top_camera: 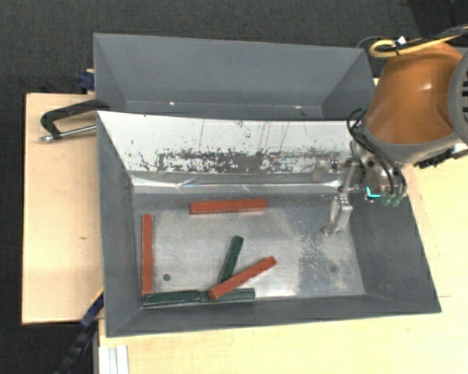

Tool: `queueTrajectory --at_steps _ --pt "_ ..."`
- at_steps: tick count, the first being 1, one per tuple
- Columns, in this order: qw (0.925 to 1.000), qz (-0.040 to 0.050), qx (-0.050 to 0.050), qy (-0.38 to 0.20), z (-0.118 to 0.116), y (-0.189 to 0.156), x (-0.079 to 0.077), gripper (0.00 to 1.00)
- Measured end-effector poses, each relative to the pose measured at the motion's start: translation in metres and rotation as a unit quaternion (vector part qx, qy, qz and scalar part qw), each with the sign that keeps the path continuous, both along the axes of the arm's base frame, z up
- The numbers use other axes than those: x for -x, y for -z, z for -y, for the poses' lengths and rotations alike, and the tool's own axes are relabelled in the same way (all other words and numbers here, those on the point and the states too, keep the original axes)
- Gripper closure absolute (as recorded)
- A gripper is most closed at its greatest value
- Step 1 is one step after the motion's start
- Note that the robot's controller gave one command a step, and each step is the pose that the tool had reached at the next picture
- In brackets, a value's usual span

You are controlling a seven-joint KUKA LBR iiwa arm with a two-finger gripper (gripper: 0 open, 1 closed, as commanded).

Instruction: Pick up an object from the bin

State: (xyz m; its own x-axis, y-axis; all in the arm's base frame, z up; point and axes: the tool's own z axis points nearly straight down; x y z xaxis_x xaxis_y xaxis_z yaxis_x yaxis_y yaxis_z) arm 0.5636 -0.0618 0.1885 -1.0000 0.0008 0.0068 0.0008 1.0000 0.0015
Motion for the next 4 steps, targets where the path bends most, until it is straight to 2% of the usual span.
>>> queueTrajectory --at_steps 1,2,3,4 --pt "1.0 0.0042 0.0 0.0 0.0 -0.004 -0.002 0.0" --pt "0.9998 0.0059 0.002 -0.018 -0.04 0.019 0.007 0.0" --pt "0.9931 0.0065 0.0 -0.117 -0.059 0.083 0.024 0.0" --pt "0.9713 0.0048 0.0 -0.238 -0.111 0.093 0.019 0.0"
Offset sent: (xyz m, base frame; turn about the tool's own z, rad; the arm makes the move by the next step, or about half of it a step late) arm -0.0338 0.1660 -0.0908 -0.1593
